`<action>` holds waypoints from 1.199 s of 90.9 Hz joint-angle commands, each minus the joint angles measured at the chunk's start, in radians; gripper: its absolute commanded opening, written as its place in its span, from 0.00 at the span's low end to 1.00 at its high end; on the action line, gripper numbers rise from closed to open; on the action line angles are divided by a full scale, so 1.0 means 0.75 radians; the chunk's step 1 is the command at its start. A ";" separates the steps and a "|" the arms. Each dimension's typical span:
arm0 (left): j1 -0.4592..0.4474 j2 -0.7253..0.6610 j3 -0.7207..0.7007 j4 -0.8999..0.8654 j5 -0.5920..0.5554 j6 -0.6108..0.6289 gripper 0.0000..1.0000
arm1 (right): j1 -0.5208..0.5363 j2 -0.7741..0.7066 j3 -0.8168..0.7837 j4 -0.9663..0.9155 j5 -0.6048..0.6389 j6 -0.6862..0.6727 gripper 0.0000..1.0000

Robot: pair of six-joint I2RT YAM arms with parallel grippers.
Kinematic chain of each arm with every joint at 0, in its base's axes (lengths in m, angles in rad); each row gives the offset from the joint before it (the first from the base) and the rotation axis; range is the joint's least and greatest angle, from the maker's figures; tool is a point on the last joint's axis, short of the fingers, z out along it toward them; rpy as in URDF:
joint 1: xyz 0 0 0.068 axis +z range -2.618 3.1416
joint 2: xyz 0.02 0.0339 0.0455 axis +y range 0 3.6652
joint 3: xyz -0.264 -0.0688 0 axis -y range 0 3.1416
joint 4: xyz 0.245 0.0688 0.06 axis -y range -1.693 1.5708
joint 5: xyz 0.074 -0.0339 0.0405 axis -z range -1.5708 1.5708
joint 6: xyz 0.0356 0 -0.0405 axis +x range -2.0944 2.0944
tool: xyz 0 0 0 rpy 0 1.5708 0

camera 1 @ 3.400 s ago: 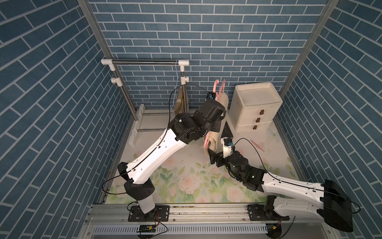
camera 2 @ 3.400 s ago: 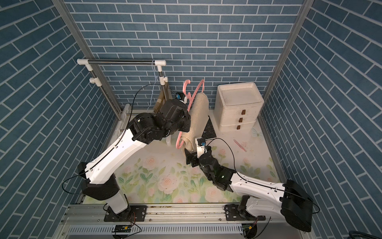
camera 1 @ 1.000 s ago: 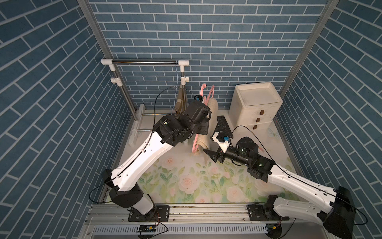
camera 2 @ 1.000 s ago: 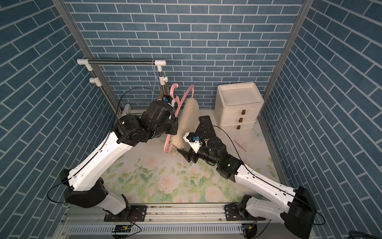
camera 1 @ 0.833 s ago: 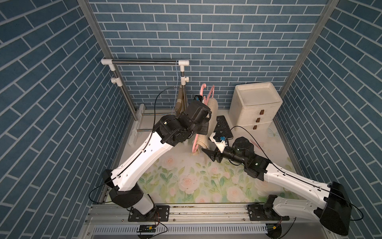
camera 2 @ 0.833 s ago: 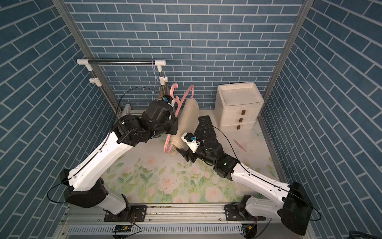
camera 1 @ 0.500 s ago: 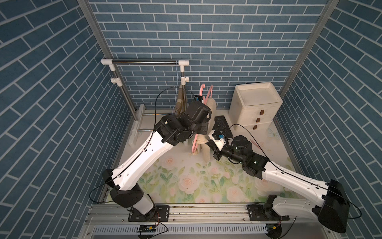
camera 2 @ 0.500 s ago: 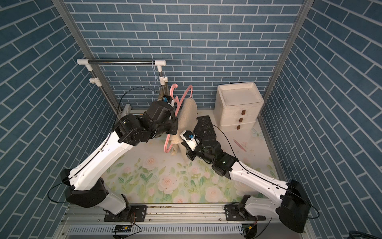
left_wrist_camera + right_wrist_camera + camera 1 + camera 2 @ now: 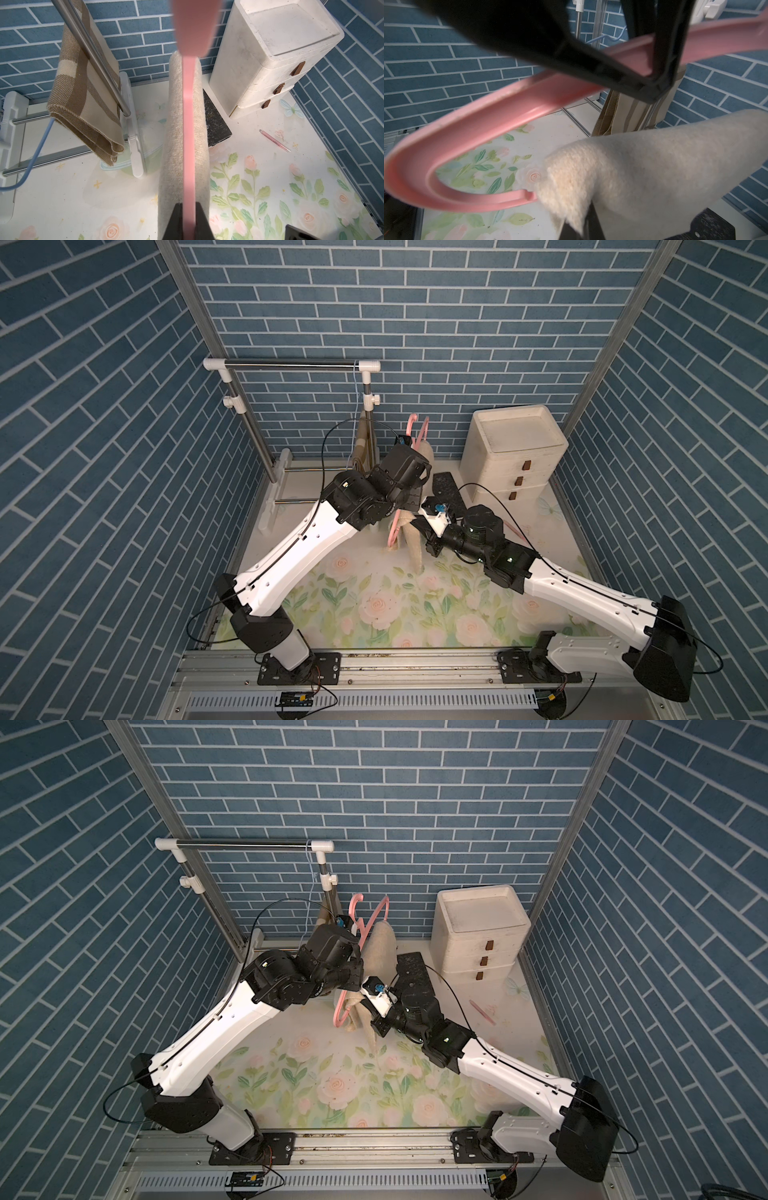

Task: Hang the scarf on the hanger
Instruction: Adjust the scarf at the hanger.

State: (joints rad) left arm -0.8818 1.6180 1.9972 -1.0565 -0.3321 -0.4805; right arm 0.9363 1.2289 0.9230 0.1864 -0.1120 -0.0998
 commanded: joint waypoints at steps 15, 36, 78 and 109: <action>0.013 0.001 -0.063 0.129 0.051 0.004 0.00 | 0.022 -0.088 -0.030 0.034 0.015 -0.014 0.01; 0.025 -0.034 -0.099 0.162 0.083 0.001 0.00 | 0.009 -0.213 -0.074 -0.025 0.022 -0.030 0.43; 0.031 -0.274 -0.235 0.044 0.123 0.198 0.00 | -0.324 -0.399 0.017 -0.348 -0.149 -0.037 0.84; 0.032 -0.482 -0.254 -0.242 -0.108 0.194 0.00 | -0.362 -0.341 -0.005 -0.243 -0.057 0.003 0.88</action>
State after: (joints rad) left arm -0.8631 1.2972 1.7626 -1.1652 -0.2985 -0.3389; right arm 0.6716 0.9619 0.9070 -0.0357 -0.1795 -0.1116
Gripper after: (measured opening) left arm 0.124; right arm 0.878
